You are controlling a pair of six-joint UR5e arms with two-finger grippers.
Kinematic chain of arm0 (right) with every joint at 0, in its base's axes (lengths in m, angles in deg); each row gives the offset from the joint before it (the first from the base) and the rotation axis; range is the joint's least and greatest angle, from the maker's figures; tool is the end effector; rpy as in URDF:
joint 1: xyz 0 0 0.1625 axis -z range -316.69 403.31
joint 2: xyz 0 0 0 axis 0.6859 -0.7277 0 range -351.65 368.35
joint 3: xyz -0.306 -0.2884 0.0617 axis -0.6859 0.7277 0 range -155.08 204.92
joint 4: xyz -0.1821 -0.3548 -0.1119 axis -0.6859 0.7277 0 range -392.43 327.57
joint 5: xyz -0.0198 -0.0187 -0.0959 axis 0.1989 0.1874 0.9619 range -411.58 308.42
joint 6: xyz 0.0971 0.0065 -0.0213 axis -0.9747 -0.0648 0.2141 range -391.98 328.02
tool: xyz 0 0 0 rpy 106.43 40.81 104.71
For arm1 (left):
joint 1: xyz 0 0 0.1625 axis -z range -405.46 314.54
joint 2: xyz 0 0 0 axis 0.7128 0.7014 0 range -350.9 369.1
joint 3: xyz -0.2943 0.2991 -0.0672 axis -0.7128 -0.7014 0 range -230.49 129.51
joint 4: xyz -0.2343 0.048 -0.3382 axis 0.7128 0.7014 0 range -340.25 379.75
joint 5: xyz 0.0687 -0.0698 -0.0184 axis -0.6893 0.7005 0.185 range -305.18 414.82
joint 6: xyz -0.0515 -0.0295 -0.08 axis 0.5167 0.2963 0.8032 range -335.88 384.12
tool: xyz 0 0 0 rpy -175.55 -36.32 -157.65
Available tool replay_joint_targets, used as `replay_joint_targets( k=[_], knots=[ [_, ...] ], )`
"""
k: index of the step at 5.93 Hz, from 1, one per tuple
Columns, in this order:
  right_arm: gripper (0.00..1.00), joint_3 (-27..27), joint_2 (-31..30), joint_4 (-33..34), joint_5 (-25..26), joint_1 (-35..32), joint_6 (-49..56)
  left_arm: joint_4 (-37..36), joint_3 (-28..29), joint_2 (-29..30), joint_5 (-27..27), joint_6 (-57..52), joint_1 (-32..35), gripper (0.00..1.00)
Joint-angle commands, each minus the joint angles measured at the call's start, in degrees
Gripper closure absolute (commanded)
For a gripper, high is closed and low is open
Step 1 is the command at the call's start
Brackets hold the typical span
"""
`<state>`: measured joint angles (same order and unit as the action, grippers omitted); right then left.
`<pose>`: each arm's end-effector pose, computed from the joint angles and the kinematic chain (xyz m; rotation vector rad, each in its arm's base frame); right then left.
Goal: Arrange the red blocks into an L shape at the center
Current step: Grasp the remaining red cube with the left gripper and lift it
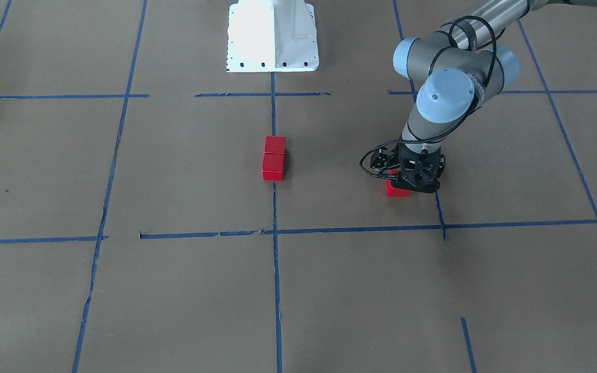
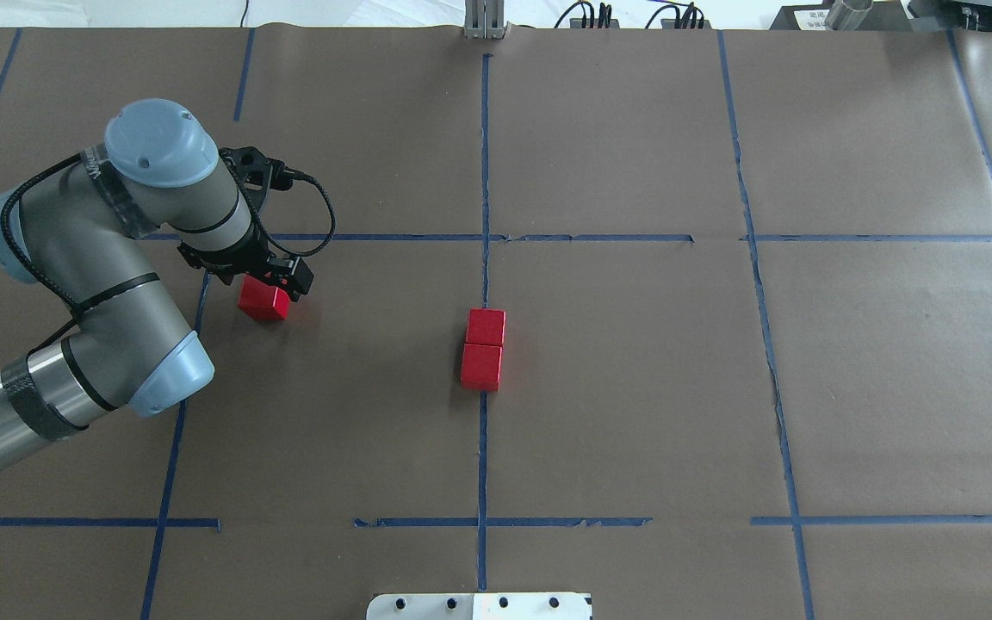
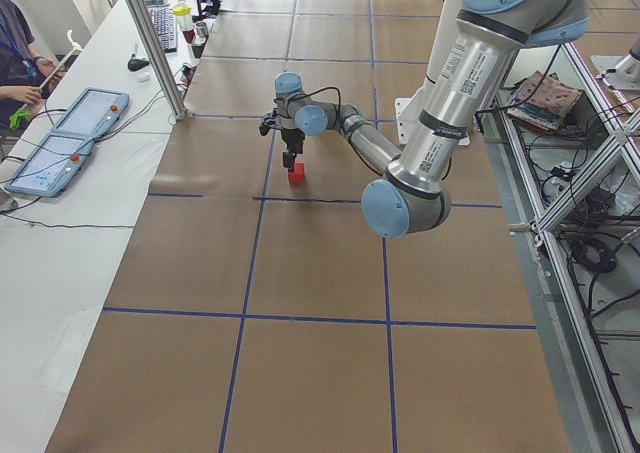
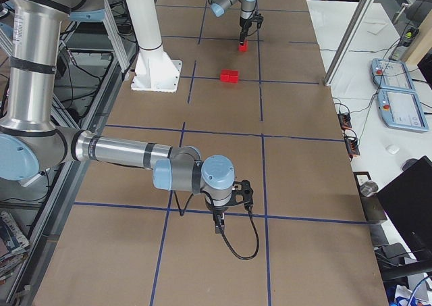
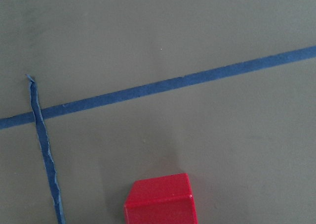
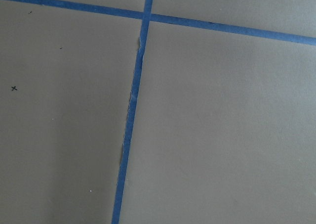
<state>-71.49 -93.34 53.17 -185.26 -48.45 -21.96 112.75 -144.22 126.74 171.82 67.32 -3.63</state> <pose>0.0768 -0.4008 0.6883 0.0637 -0.7604 -0.1315 0.4362 -0.5087 0.3518 0.0844 0.7412 0.2239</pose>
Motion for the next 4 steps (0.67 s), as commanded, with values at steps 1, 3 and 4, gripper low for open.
replay_joint_targets(
  k=[1, 3, 4],
  knots=[
    [0.0, 0.0, 0.0, 0.0, 0.1, 0.0, 0.0, 4.5, 4.3, 0.0, 0.0, 0.0, -0.4, 0.0],
    [0.0, -0.1, 0.0, -0.1, 0.0, 0.0, 0.0, 6.2, 5.8, 0.1, 0.1, 2.9, -0.6, 0.0],
    [0.0, -0.1, 0.0, -0.2, 0.0, 0.0, 0.0, 6.2, 5.8, 0.1, 0.2, 3.3, -0.8, 0.14]
  ],
)
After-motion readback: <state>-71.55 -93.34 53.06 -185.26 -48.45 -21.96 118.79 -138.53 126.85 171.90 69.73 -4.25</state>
